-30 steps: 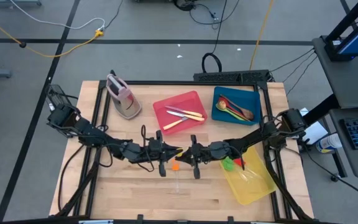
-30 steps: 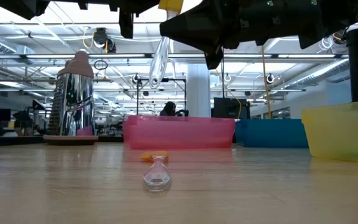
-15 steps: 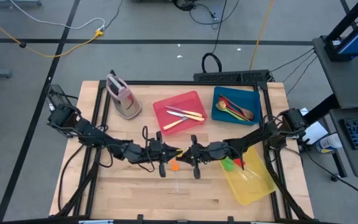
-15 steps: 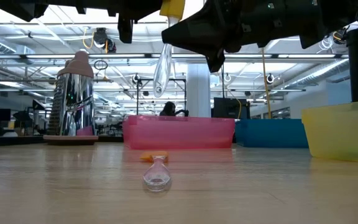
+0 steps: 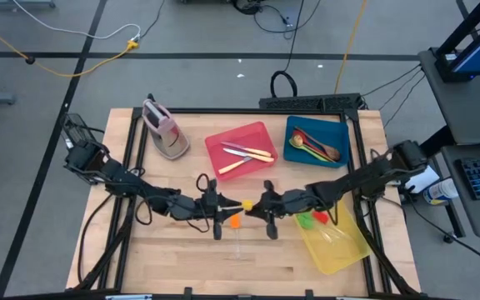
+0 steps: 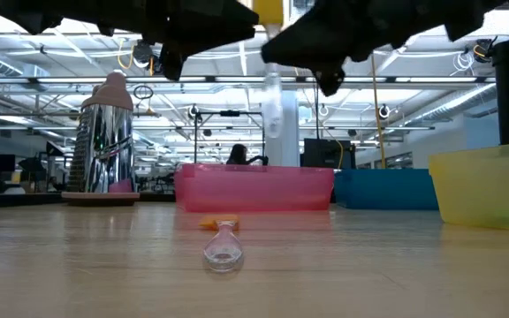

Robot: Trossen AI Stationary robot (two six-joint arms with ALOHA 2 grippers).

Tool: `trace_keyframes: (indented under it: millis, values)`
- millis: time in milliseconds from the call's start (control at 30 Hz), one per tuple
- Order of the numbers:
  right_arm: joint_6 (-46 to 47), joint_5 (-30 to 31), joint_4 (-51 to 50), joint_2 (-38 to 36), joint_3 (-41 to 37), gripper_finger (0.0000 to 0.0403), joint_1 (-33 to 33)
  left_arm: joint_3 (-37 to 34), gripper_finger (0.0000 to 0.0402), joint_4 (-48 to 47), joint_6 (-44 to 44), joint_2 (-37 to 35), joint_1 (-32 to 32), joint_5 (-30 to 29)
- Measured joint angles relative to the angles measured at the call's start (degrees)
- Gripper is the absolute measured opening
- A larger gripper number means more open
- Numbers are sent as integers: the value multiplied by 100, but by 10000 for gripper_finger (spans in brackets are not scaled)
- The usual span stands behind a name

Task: Pick & Place Kitchen Items
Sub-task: Put the yellow spatula into the yellow bin

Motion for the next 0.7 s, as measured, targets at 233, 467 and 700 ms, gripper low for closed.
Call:
trace_keyframes:
  millis: [233, 467, 700]
  values:
    - [938, -5, -1881, -732, -7, 9, 298, 9, 77, -39, -90, -4, 2, -20]
    - [1656, -9, -3206, -1507, -11, 9, 702, 16, 77, -63, -105, -4, 4, -20]
    - [2762, -174, -4462, -2181, -14, 9, 1188, 20, 77, -67, -107, -4, 4, -21]
